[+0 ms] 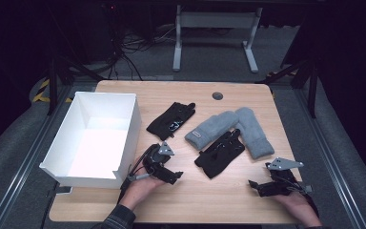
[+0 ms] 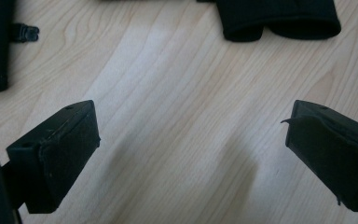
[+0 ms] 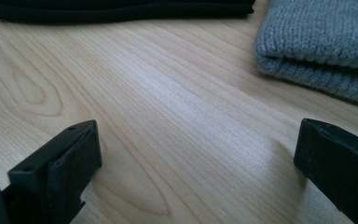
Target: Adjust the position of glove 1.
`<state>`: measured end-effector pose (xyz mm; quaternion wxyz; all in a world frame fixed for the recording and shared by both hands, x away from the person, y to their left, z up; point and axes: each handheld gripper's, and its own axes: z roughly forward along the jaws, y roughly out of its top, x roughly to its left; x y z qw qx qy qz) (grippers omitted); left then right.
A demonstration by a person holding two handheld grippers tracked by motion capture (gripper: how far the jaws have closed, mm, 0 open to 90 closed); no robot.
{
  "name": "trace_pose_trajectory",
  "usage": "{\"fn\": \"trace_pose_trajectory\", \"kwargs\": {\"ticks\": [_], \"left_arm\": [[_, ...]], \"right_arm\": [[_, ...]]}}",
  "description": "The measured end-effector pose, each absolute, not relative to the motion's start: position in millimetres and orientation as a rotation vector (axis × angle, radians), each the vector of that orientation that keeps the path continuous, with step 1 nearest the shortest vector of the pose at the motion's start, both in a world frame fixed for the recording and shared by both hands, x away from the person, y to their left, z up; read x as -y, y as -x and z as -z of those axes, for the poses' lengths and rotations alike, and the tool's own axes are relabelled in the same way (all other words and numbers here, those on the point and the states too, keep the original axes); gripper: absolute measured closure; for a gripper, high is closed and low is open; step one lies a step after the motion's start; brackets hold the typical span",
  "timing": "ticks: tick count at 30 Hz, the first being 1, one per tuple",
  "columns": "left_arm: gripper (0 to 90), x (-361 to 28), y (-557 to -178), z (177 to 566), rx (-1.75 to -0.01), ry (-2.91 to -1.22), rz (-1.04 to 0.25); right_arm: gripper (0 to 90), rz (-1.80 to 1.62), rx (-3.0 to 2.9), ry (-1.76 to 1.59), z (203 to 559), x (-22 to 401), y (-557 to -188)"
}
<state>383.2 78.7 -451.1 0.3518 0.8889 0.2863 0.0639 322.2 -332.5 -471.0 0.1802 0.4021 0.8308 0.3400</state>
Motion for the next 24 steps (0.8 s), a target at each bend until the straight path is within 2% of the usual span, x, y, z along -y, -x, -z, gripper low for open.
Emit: {"fn": "trace_pose_trajectory", "kwargs": {"ticks": [24], "left_arm": [[4.1, -48.4, -427.0, 420.3, -0.679, -2.286, -0.151]], "right_arm": [[0.9, -0.962, -2.346, -1.137, 471.0, 332.4, -322.2]]}}
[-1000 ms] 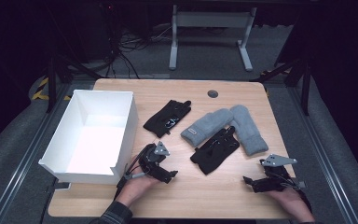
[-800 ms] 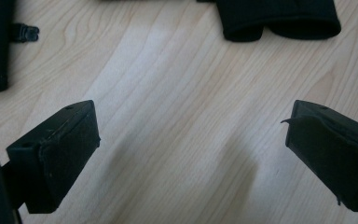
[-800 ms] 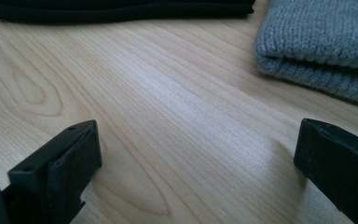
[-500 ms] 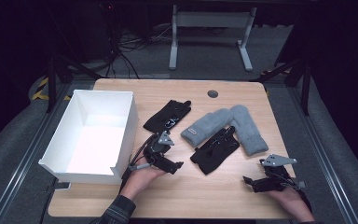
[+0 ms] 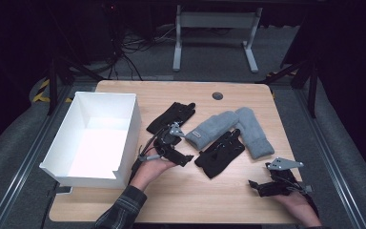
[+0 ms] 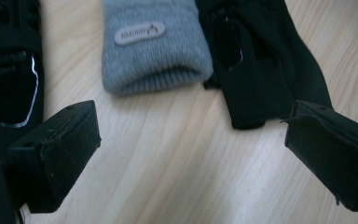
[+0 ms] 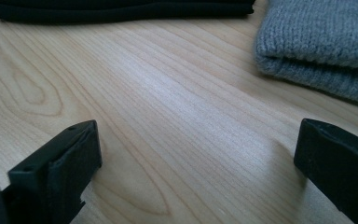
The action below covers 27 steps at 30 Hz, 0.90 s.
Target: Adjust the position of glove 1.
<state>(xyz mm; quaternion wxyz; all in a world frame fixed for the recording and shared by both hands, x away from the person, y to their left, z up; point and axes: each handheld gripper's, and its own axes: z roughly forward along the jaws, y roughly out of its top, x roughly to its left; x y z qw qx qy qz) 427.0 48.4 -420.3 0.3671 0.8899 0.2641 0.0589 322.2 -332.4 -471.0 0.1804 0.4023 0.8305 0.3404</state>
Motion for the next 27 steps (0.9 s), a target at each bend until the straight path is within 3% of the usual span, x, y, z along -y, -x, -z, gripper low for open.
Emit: {"fn": "trace_pose_trajectory", "kwargs": {"ticks": [17, 27], "left_arm": [[4.6, -13.3, -473.9, 411.1, -0.659, -2.257, -0.149], [14.6, 10.1, -495.1, 413.3, -0.646, -2.241, -0.163]], "right_arm": [[0.9, -0.961, -2.348, -1.136, 471.0, 332.5, -322.2], [0.9, -0.961, -2.348, -1.136, 471.0, 332.5, -322.3]]}}
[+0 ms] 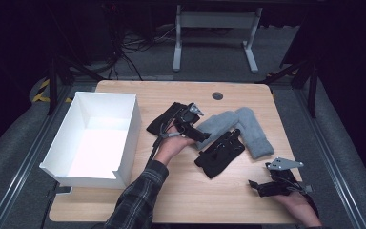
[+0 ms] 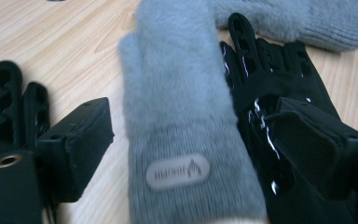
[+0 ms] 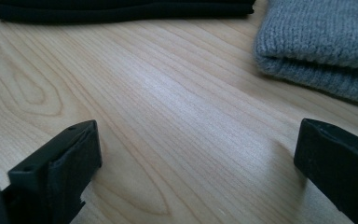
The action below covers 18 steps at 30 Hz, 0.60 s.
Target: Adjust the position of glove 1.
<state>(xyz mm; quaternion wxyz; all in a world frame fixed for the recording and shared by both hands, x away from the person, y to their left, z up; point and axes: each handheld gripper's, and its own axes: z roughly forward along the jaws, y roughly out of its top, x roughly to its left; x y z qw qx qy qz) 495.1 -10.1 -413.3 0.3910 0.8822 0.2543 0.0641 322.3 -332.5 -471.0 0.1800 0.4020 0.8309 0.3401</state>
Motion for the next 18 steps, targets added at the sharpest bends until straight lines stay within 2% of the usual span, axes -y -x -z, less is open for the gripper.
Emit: {"fn": "trace_pose_trajectory", "kwargs": {"ticks": [4, 14, 18], "left_arm": [[16.8, 21.7, -505.1, 419.1, -0.647, -2.242, -0.159], [28.6, 40.1, -519.2, 435.9, -0.654, -2.273, -0.152], [40.9, 43.4, -520.8, 441.7, -0.652, -2.303, -0.165]], "right_arm": [[0.9, -0.961, -2.349, -1.134, 471.0, 332.5, -322.4], [0.9, -0.962, -2.350, -1.133, 471.0, 332.6, -322.5], [0.9, -0.962, -2.350, -1.133, 471.0, 332.6, -322.5]]}}
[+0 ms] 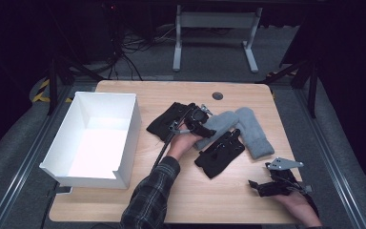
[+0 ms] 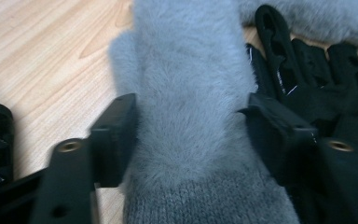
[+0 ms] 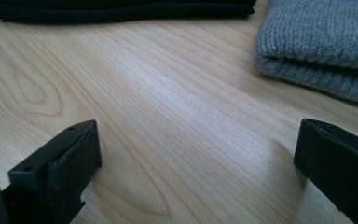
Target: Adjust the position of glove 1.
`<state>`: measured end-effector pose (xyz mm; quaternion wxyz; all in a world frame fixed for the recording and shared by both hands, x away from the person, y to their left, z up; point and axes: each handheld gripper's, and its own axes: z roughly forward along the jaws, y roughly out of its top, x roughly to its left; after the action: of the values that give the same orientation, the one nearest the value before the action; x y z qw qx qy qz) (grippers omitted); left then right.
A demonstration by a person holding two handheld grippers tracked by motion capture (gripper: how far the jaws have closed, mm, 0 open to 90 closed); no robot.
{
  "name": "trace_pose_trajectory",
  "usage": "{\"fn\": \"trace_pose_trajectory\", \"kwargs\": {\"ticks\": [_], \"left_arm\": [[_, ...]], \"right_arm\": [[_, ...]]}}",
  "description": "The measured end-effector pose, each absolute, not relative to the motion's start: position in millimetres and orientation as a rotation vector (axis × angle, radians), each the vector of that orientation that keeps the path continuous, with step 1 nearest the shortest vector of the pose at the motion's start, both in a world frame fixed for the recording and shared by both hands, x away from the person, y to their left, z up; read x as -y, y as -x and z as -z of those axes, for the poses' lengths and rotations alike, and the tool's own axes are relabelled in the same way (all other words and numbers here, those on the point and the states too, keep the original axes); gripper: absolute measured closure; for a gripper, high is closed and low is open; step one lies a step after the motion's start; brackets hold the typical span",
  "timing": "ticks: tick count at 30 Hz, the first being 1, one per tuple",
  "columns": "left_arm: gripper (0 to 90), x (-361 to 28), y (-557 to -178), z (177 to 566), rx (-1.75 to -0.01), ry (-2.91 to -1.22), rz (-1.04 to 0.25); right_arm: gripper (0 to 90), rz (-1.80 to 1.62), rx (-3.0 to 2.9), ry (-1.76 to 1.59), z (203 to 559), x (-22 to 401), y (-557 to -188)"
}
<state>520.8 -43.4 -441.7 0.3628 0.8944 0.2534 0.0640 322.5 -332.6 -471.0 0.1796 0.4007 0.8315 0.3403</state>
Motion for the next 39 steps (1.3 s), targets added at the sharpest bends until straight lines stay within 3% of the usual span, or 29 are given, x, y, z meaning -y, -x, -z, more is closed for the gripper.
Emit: {"fn": "trace_pose_trajectory", "kwargs": {"ticks": [4, 6, 10, 27, 39], "left_arm": [[59.6, 42.4, -521.5, 443.6, -0.646, -2.307, -0.157], [73.2, 41.3, -521.5, 443.0, -0.638, -2.301, -0.146], [83.6, 38.6, -520.7, 437.8, -0.616, -2.294, -0.145], [85.9, 9.7, -500.7, 402.2, -0.589, -2.215, -0.071], [86.0, -25.5, -453.3, 380.4, -0.536, -2.169, -0.024]], "right_arm": [[0.9, -0.962, -2.352, -1.131, 470.9, 332.7, -322.6], [0.9, -0.962, -2.352, -1.131, 471.0, 332.7, -322.7], [0.9, -0.963, -2.352, -1.131, 471.0, 332.7, -322.7], [1.0, -0.963, -2.352, -1.130, 470.9, 332.8, -322.7], [1.5, -0.964, -2.349, -1.132, 470.9, 332.9, -322.7]]}}
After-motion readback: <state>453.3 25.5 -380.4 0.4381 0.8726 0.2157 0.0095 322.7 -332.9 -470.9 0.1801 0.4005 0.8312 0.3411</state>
